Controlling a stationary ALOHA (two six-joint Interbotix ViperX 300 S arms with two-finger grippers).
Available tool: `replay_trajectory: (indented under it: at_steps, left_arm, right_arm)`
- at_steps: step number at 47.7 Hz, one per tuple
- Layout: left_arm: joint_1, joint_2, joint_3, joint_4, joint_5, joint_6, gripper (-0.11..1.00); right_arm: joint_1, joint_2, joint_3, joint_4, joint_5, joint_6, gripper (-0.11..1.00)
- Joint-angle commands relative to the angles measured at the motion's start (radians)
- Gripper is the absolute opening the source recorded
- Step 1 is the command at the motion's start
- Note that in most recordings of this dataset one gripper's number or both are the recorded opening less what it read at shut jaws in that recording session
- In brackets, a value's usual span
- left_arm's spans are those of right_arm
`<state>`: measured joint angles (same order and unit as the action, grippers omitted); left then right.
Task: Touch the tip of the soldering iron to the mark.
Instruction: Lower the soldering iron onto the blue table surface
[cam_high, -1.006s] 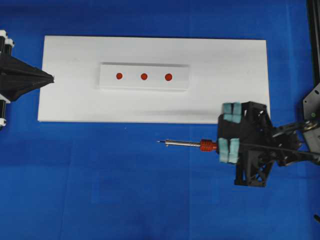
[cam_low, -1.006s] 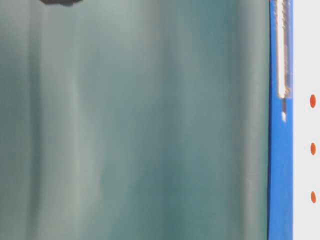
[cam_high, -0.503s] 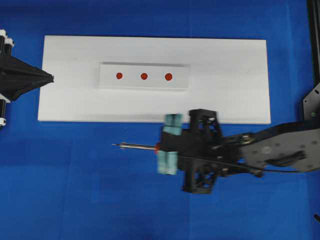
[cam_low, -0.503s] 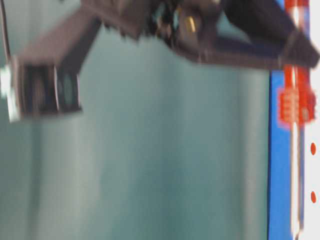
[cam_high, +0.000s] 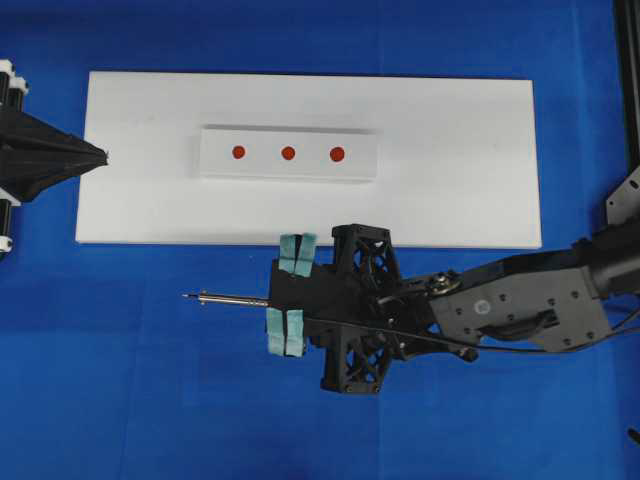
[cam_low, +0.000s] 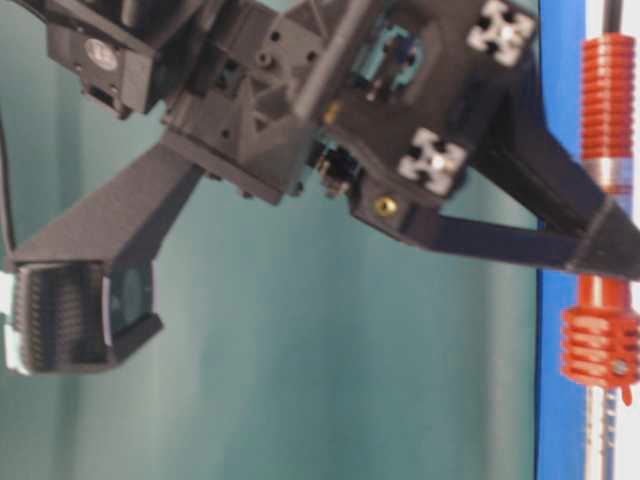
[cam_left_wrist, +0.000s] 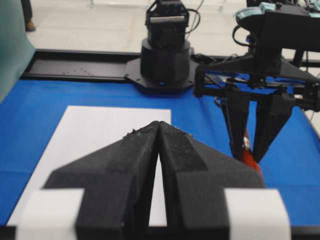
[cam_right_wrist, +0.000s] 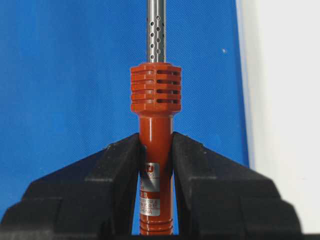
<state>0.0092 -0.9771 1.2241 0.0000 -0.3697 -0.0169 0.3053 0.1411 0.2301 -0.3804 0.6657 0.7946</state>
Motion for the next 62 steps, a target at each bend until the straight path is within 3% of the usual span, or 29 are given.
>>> replay_trajectory:
  at_steps: [1,33,62]
  left_arm:
    - [0.002,0.003,-0.014,0.002,-0.005,-0.002,0.02]
    - [0.002,0.005,-0.012,0.002,-0.002,-0.002,0.02]
    - [0.002,0.005,-0.012,0.002,0.0,-0.002,0.02]
  right_arm:
    - [-0.002,-0.005,-0.012,-0.005,-0.032,0.006,0.06]
    - [-0.003,0.189,0.067,0.002,-0.379,0.02,0.06]
    - [-0.008,0.212,0.077,0.029,-0.405,0.021,0.08]
